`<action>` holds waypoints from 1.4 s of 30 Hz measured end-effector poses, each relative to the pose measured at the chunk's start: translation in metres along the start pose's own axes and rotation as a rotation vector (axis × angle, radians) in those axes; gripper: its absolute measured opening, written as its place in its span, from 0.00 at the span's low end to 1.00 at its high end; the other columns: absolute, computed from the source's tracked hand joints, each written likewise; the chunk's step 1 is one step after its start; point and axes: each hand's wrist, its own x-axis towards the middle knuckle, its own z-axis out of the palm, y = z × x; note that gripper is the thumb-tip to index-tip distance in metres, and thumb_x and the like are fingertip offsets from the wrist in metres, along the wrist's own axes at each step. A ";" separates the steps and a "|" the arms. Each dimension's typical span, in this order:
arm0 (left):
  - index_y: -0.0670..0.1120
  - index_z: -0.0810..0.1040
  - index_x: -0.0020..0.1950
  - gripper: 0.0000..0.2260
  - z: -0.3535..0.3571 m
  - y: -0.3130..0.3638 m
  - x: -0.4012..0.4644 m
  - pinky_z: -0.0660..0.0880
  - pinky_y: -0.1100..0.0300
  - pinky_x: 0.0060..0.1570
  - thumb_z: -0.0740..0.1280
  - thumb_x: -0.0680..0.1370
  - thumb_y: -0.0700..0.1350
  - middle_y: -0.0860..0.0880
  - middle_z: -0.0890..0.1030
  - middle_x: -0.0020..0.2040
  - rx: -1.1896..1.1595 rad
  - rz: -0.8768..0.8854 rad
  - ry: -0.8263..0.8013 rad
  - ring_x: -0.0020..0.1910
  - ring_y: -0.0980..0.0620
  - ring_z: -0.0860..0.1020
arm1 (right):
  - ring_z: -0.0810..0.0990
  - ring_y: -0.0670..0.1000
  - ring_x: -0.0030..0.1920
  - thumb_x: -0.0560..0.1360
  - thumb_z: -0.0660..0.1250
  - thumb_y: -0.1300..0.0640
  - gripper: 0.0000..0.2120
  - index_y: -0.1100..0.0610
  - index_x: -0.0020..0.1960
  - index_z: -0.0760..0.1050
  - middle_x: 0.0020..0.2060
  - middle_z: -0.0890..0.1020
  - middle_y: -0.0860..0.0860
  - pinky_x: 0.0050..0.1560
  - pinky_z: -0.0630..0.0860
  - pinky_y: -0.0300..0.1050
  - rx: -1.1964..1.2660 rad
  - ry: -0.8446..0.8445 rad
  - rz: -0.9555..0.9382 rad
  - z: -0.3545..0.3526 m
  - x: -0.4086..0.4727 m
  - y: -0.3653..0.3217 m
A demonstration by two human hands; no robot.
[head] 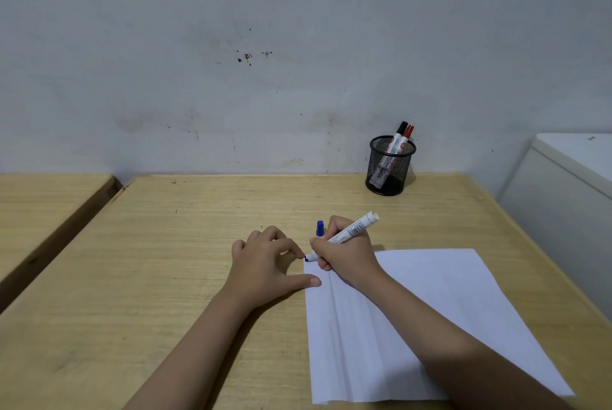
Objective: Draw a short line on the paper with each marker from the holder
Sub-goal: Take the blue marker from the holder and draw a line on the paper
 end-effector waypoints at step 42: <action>0.38 0.81 0.46 0.05 -0.041 0.086 0.047 0.81 0.61 0.47 0.67 0.72 0.32 0.46 0.84 0.37 -1.276 -0.156 -0.209 0.37 0.52 0.83 | 0.73 0.45 0.21 0.71 0.71 0.63 0.18 0.58 0.28 0.66 0.21 0.73 0.52 0.26 0.68 0.35 0.320 0.476 -0.298 -0.052 -0.017 -0.066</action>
